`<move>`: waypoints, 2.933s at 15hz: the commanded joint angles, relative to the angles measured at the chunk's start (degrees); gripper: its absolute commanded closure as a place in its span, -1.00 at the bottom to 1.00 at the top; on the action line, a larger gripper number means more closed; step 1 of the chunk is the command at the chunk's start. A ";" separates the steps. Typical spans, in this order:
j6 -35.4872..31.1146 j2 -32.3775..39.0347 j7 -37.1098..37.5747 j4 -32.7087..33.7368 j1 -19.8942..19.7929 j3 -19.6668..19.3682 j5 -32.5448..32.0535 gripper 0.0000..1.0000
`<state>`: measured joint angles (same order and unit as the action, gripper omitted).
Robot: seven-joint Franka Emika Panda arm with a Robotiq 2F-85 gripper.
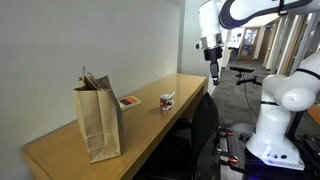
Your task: Remove the marker from the mug cup
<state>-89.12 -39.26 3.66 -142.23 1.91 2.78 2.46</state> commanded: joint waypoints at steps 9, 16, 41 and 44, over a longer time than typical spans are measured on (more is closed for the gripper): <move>0.09 0.03 -0.09 0.09 -0.16 0.11 0.04 -1.00; -8.82 10.63 -9.47 6.53 -3.04 -5.87 -8.51 -1.00; -19.84 66.47 -43.91 47.57 -13.96 -5.65 -7.39 -0.62; -18.12 68.75 -44.22 49.63 -15.00 -4.97 -7.14 -0.43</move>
<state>-111.05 27.21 -39.08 -96.19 -11.65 -3.46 -5.80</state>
